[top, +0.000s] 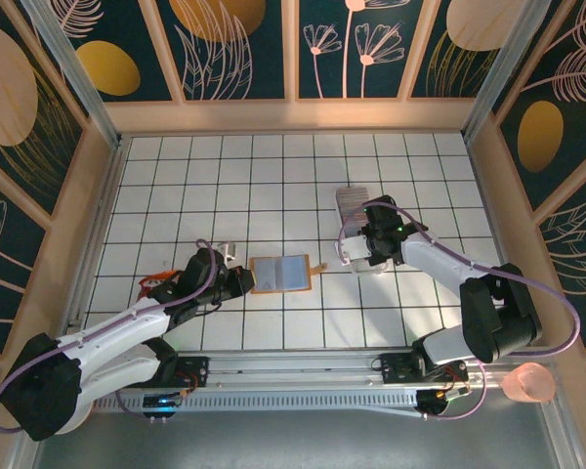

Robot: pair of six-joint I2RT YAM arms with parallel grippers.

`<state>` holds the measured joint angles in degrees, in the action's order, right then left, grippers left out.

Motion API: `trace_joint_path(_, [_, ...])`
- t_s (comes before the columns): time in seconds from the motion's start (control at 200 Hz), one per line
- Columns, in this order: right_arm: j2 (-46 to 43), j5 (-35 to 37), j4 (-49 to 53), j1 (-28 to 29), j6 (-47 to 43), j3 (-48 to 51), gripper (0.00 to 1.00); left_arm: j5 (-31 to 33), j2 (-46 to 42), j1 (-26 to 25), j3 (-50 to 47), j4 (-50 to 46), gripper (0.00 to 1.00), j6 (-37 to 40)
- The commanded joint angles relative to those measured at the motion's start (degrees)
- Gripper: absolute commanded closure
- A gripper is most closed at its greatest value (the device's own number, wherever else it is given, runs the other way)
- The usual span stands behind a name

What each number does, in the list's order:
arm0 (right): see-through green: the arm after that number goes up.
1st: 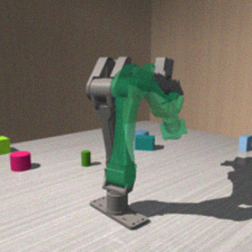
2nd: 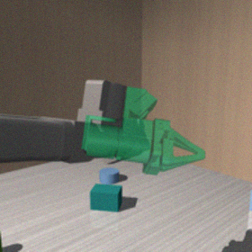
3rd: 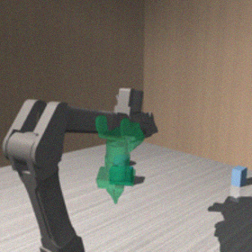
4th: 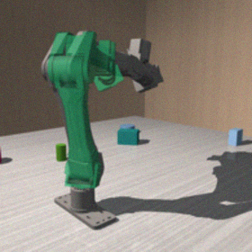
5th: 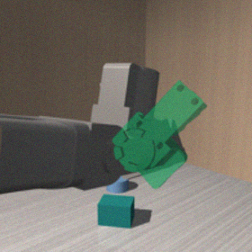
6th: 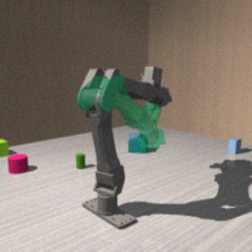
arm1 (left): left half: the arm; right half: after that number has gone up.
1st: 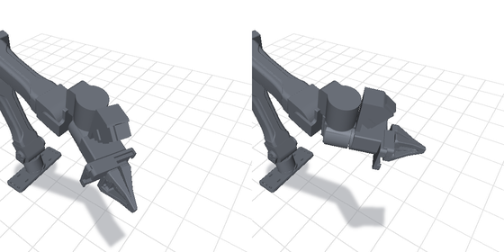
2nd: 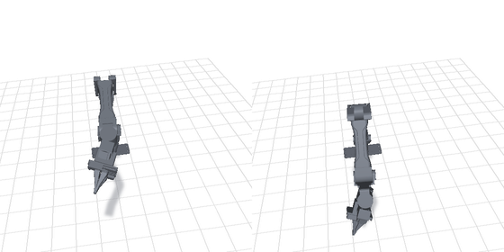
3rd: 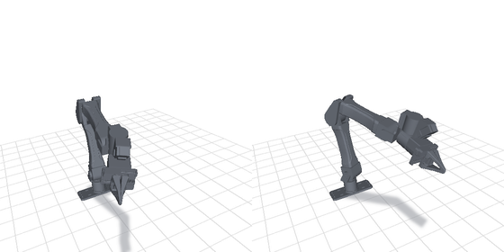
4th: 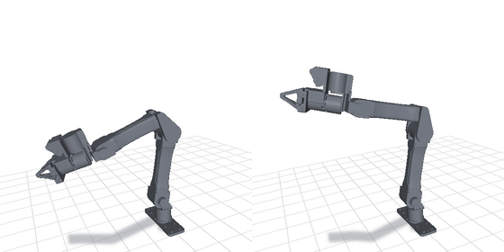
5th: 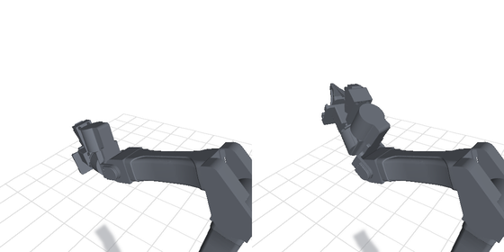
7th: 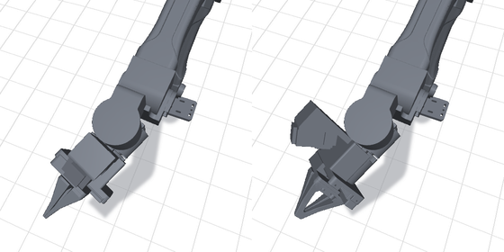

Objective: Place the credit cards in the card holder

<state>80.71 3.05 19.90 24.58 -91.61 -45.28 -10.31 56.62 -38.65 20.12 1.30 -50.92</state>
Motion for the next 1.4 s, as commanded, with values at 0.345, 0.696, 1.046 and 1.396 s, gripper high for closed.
trace_joint_path(0.345, [-2.0, 1.2, -1.2, -0.3, -0.5, -2.4, 0.78, -1.0, -0.2, -0.2, -0.3, 0.9, 0.98, -0.2])
trace_joint_path(0.696, [-3.5, 1.0, -1.4, -0.8, -0.6, -2.0, 0.77, -1.1, -0.3, -0.2, -0.3, 0.7, 0.99, -0.3])
trace_joint_path(1.046, [-3.0, 0.6, -0.7, -0.8, -0.5, -2.2, 0.84, -1.1, -0.2, -0.3, -0.3, 0.8, 1.0, -0.2])
trace_joint_path(1.396, [-3.7, -0.1, 0.4, -0.8, -0.5, -2.3, 0.94, -1.4, 0.5, -0.3, -0.2, 1.2, 1.0, -0.2])
